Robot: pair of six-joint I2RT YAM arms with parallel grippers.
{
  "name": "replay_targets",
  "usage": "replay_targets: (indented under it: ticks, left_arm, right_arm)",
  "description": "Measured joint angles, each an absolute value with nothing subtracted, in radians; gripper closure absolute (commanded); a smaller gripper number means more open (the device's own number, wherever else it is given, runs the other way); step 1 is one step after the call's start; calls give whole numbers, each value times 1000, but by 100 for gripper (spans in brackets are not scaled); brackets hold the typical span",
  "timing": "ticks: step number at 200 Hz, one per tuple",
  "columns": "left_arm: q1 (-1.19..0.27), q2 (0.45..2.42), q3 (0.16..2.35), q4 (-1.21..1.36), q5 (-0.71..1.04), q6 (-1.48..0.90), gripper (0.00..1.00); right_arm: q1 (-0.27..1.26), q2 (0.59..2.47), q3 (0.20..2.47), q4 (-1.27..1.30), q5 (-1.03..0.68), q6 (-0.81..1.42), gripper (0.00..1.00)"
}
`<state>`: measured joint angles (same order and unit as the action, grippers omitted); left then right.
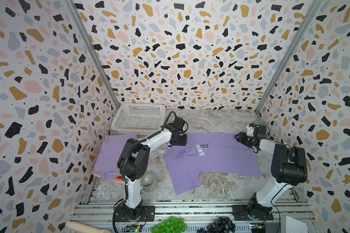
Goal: Fold and stack the t-shirts
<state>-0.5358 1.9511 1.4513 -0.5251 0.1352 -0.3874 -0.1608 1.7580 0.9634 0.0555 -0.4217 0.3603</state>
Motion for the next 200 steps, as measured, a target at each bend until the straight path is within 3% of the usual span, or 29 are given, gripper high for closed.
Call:
replay_targets:
  ticks: [68,162,200]
  left_arm:
    - [-488,2152,1590,-475,113,-373,55]
    - [-366,2527,2130,-410,185,-439,53]
    - [-361,2546,2165,-394,205,-451,53]
  right_arm:
    - [-131,1915,1078,63,-372,395,45]
    - [-112,2277,1608,28,-351,449,45]
    - [-111,2316,1699,16,-385,443,46]
